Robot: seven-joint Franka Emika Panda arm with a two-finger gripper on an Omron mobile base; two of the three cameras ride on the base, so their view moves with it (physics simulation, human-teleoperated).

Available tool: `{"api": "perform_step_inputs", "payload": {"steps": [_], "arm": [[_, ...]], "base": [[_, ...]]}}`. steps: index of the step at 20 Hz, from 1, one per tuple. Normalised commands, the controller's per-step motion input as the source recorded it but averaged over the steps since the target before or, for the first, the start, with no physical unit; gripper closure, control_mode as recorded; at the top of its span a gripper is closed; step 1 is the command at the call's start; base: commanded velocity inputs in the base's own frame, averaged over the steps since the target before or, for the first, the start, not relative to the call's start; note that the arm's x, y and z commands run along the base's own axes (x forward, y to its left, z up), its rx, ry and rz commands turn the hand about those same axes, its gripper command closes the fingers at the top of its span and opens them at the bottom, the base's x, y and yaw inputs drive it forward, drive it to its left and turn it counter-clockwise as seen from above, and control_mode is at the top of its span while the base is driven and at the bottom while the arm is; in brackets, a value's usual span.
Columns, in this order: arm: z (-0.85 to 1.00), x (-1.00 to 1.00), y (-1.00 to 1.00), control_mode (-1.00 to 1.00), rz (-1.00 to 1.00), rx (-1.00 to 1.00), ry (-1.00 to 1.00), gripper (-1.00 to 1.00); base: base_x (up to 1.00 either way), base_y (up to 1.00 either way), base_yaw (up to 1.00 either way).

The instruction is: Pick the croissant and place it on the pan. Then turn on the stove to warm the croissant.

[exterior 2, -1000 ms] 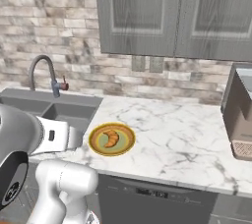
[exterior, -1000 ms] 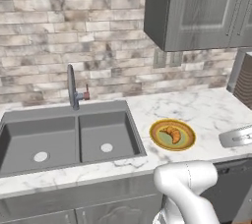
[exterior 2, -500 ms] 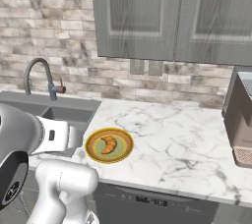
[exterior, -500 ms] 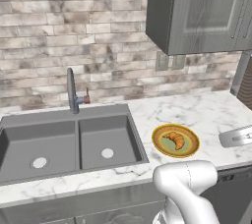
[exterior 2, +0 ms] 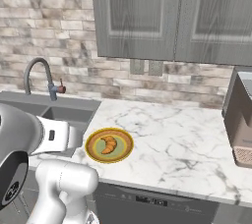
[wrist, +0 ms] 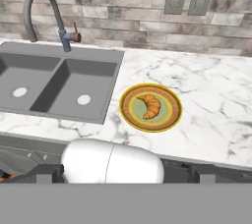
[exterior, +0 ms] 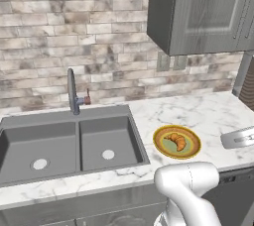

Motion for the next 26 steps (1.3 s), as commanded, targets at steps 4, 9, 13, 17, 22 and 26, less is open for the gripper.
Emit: {"api": "perform_step_inputs", "payload": {"steps": [4, 9, 13, 17, 22, 26], "arm": [[0.0, 0.0, 0.0, -1.0, 0.0, 0.0, 0.0, -1.0], [-0.09, 0.04, 0.0, -1.0, -0.01, 0.0, 0.01, -1.0], [-0.17, 0.32, 0.0, -1.0, -0.04, 0.0, 0.09, -1.0], [-0.2, 0.4, 0.0, -1.0, -0.07, 0.0, 0.12, -1.0], [-0.19, 0.36, 0.0, -1.0, -0.06, 0.0, 0.13, -1.0], [-0.17, 0.18, -0.01, -1.0, -0.01, 0.0, 0.12, -1.0]], "base": [[0.0, 0.0, 0.0], [0.0, 0.0, 0.0], [0.0, 0.0, 0.0], [0.0, 0.0, 0.0], [0.0, 0.0, 0.0], [0.0, 0.0, 0.0]]}}
